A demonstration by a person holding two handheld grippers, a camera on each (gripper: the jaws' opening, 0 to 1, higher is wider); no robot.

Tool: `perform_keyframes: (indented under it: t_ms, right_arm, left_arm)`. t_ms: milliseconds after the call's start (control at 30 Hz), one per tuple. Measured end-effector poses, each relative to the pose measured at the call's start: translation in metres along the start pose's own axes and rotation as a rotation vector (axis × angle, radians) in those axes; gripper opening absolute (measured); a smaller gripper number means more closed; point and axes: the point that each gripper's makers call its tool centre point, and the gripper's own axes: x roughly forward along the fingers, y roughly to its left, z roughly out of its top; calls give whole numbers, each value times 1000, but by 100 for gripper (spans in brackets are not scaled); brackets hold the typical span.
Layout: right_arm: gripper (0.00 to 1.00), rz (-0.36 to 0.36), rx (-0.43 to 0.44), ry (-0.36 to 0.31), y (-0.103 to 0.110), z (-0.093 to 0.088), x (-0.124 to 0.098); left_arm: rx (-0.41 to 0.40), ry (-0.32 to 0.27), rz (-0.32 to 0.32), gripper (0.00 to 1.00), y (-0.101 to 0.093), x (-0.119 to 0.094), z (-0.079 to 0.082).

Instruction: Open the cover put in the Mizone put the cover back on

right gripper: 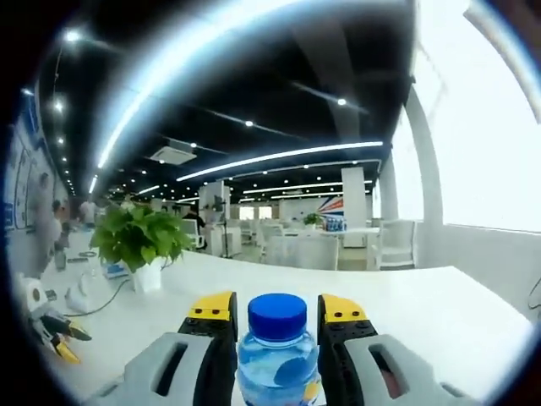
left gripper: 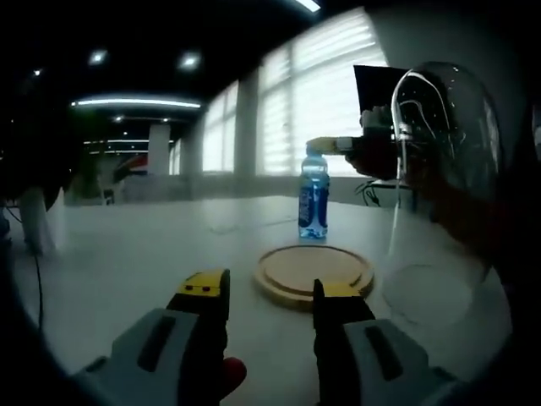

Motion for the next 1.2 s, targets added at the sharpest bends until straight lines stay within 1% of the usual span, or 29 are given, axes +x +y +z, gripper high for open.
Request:
perform_keyframes:
  t_ms: [67,133,200,333,433,567,667,700,733,800,1033,1200]
  right_arm:
    - [31,0,-8,6,1,-1,-2]
    - [31,-3,-8,10,1,-1,-3]
    - [31,-3,-5,6,1,3,-1]
    - [31,-4,4,14,3,0,1]
    - [31,-6,0,17,4,1,0]
    - [32,-21,-17,17,-1,3,-1]
    - [31,-22,1,6,-4,5,-2]
    - [31,-13,3,8,16,-16,45]
    - [31,-14,3,6,18,-17,49]
    - [31,2,-8,-2,20,-17,53]
    - [31,21,-21,-8,21,-15,59]
    - [31,34,-29,-12,24,-17,60]
  left_arm:
    - [7,12,1,31,-1,1,-2]
    - [7,6,-7,31,-3,0,-1]
    - [9,3,-11,31,-4,1,-1]
    - [5,-1,-16,31,-5,0,0]
    - [4,7,-16,31,-5,1,-2]
    - [5,11,-21,31,-6,2,-3]
    - [4,12,-21,31,-6,2,-3]
    - [4,12,-21,31,-6,2,-3]
    - [3,12,-21,31,-6,2,-3]
    - [4,14,-20,31,-6,2,-4]
    - [4,20,-19,31,-5,2,-6]
    - [5,22,-18,31,-6,2,-6]
